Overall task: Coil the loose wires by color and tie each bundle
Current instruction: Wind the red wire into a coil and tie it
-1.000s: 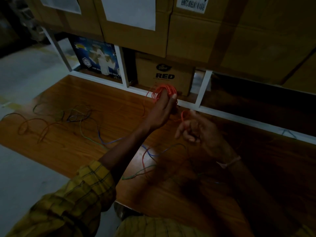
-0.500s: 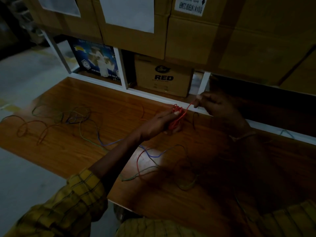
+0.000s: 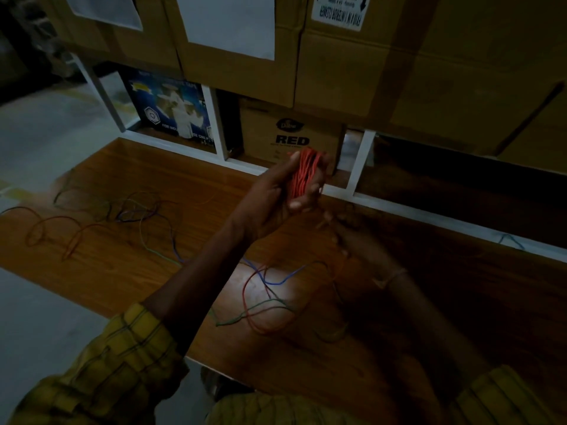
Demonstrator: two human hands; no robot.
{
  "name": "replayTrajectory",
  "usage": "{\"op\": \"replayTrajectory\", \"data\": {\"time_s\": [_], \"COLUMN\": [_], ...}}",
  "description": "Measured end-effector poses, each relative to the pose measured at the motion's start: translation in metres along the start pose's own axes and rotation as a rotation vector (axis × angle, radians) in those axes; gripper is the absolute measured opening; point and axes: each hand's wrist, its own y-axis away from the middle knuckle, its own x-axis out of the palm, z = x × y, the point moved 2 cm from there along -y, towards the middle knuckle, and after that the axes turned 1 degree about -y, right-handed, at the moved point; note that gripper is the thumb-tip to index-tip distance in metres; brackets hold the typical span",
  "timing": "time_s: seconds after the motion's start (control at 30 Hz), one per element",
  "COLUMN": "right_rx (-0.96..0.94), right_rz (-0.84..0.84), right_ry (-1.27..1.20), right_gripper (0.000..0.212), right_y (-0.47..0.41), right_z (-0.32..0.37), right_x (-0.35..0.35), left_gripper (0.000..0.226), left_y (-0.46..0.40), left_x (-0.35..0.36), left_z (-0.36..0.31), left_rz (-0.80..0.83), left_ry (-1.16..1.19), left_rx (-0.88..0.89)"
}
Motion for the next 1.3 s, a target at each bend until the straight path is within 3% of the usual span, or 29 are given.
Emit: {"op": "replayTrajectory", "data": {"time_s": [0.17,0.23,0.33,0.4,0.6,0.77,0.87,0.93,1.07,1.17,1.3], "right_rx": [-0.039,-0.060,-0.153,-0.208,-0.263,-0.339,-0.334,-0.294,-0.192,-0.177,-0.096], "right_rz": [0.256,0.350,0.433,0.403,0.277,0.206,0.140,0.009,-0.252,-0.203,-0.077], "right_ry": [-0.073,-0.084,-0.054,-0.019,-0.150,-0.630,-0.725,-0.634,-0.194,0.051,0.144], "right_gripper": [0.022,0.016,0.021,0.021,0.028,0.029,0.027,0.026,0.013,0.012,0.017], "right_y": [0.028,0.042,0.060,0.063,0.042,0.014,-0.012,-0.029,-0.044,-0.042,-0.021], "right_z": [0.015,0.031,0.064,0.081,0.090,0.084,0.078,0.072,0.055,0.034,0.016], "right_x": [0.024,0.022,0.004,-0.016,-0.065,-0.088,-0.095,-0.099,-0.084,-0.056,-0.016], "left_gripper": [0.053,0.044,0.042,0.038,0.037,0.041,0.045,0.048,0.057,0.053,0.054], "left_y": [-0.018,-0.020,-0.020,-0.018,-0.009,-0.001,0.003,0.004,0.004,0.000,-0.004], "left_x": [-0.004,-0.008,-0.018,-0.023,-0.033,-0.033,-0.028,-0.024,-0.014,-0.009,-0.013], "left_z": [-0.001,0.003,0.013,0.015,0.023,0.022,0.018,0.016,0.010,0.003,0.001], "left_rz": [-0.248,-0.337,-0.377,-0.339,-0.274,-0.140,-0.045,0.033,0.123,0.107,0.017], "left_ry": [-0.183,-0.403,-0.751,-0.888,-0.949,-0.796,-0.657,-0.585,-0.293,-0.190,-0.147], "left_rx": [0.052,0.027,-0.001,0.001,-0.143,-0.255,-0.284,-0.290,-0.280,-0.218,-0.129]}}
